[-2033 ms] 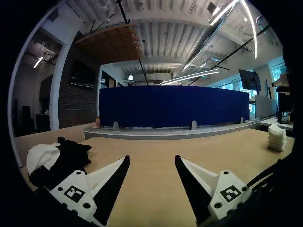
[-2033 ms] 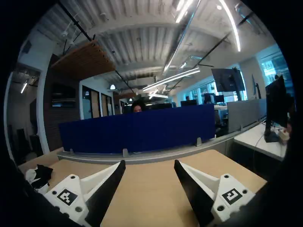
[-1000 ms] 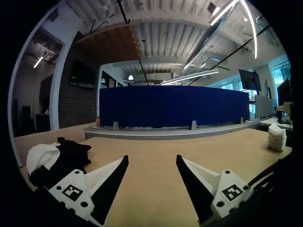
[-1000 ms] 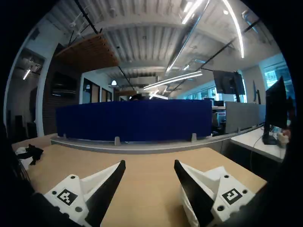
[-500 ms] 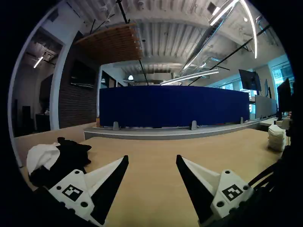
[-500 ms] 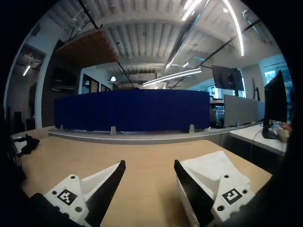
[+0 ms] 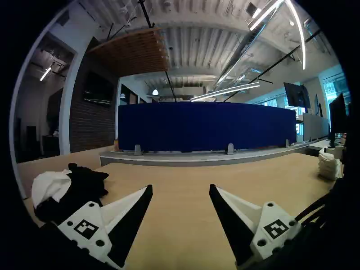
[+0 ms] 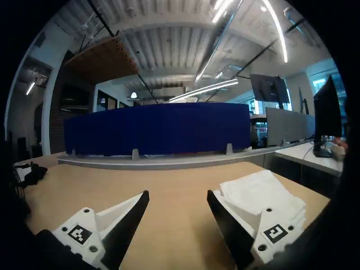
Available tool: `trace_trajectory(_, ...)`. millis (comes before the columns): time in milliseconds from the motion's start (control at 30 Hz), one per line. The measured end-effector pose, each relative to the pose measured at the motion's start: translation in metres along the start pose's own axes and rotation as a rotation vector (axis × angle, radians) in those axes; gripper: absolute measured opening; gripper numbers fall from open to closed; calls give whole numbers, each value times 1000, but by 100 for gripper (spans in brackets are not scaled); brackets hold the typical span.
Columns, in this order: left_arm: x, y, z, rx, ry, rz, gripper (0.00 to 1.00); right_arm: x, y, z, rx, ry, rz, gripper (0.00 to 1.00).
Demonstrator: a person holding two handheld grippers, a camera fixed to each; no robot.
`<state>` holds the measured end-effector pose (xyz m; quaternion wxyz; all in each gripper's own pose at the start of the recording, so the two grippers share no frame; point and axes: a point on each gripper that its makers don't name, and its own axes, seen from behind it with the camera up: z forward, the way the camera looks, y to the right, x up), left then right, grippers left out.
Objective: Fold towel
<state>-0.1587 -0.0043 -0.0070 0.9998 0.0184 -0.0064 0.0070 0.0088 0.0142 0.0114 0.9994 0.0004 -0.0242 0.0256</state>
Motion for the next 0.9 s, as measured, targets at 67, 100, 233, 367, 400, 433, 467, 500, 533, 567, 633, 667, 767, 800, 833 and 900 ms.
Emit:
trace_trajectory(67, 0, 0, 0, 0, 0, 0, 93, -3, -2, 0, 4, 1, 0, 100)
trace_trajectory(100, 0, 0, 0, 0, 0, 0, 93, -4, -3, 1, 6, 1, 0, 100)
trace_trajectory(233, 0, 0, 0, 0, 0, 0, 93, -9, -4, 1, 12, -4, 2, 100)
trace_trajectory(367, 0, 0, 0, 0, 0, 0, 93, -11, -5, 1, 14, 5, 0, 100)
trace_trajectory(400, 0, 0, -1, 0, 0, 0, 93, -11, -6, 1, 15, 8, -1, 100)
trace_trajectory(433, 0, 0, -1, 0, 0, 0, 93, -11, -5, 1, 14, 10, -2, 100)
trace_trajectory(467, 0, 0, -1, 0, 0, 0, 93, -10, -5, 0, 14, 11, -3, 100)
trace_trajectory(500, 0, 0, -1, 0, 0, 0, 93, -10, -4, 0, 14, 13, -4, 100)
trace_trajectory(533, 0, 0, -1, 0, 0, 0, 93, -10, -5, -1, 14, 17, -6, 100)
trace_trajectory(567, 0, 0, 0, 0, 0, 0, 93, -9, -5, -2, 15, 21, -8, 100)
trace_trajectory(633, 0, 0, 0, 0, 0, 0, 93, -9, -7, -3, 17, 26, -16, 100)
trace_trajectory(667, 0, 1, 0, 0, 0, 0, 93, -10, -8, -3, 20, 28, -22, 100)
trace_trajectory(767, 0, 1, -1, 0, 0, 0, 93, -11, -11, -4, 26, 31, -40, 100)
trace_trajectory(800, 0, 1, -1, 0, 0, 0, 93, -11, -12, -5, 27, 32, -46, 100)
trace_trajectory(833, 0, 1, -1, 0, 0, 0, 93, -10, -12, -5, 27, 35, -48, 100)
trace_trajectory(900, 0, 0, -1, 0, 0, 0, 93, -8, -12, -5, 28, 41, -52, 100)
